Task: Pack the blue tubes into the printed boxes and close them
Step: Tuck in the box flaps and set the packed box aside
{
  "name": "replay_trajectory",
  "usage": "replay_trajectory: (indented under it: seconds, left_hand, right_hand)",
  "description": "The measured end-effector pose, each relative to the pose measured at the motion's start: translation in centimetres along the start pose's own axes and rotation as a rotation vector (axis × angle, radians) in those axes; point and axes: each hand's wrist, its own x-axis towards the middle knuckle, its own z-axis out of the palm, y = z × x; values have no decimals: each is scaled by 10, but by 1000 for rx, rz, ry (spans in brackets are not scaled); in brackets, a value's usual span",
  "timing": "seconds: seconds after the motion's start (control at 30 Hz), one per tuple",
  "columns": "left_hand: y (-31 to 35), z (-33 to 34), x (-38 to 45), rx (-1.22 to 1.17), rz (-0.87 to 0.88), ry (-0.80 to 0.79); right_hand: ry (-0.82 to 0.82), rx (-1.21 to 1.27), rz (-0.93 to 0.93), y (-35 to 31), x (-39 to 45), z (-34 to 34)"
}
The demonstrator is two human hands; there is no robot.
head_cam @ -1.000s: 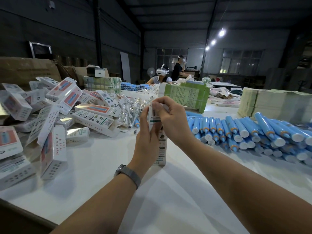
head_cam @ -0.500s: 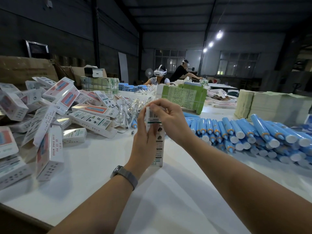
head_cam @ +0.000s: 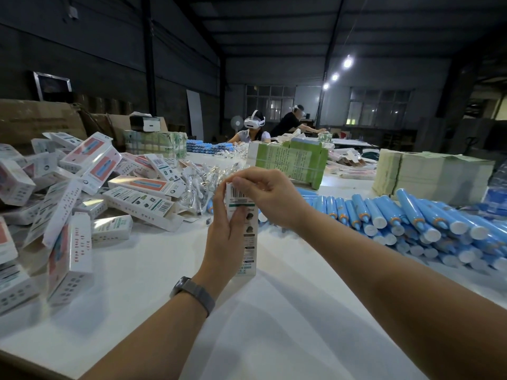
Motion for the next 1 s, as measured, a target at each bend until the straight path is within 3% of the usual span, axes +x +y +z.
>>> replay_trajectory:
  seconds: [0.27,0.33,0.43,0.53,1.0]
  left_hand:
    - [1,1,-1,-49,5,6]
    - [0,2,-3,-57,22,14]
    - [1,3,-6,-95,35,12]
    - [1,4,-6,-92,29,6]
    - [3,2,0,-91,-17,5]
  right_hand:
    - [-7,-120,-140,7,-4,-3]
    - [8,-55,-164,9,-8,-1]
    - [16,249,-39,9,-14,2]
    - [-11,376,79,4,-11,-2]
    - [-84,316,126,1,0,-15]
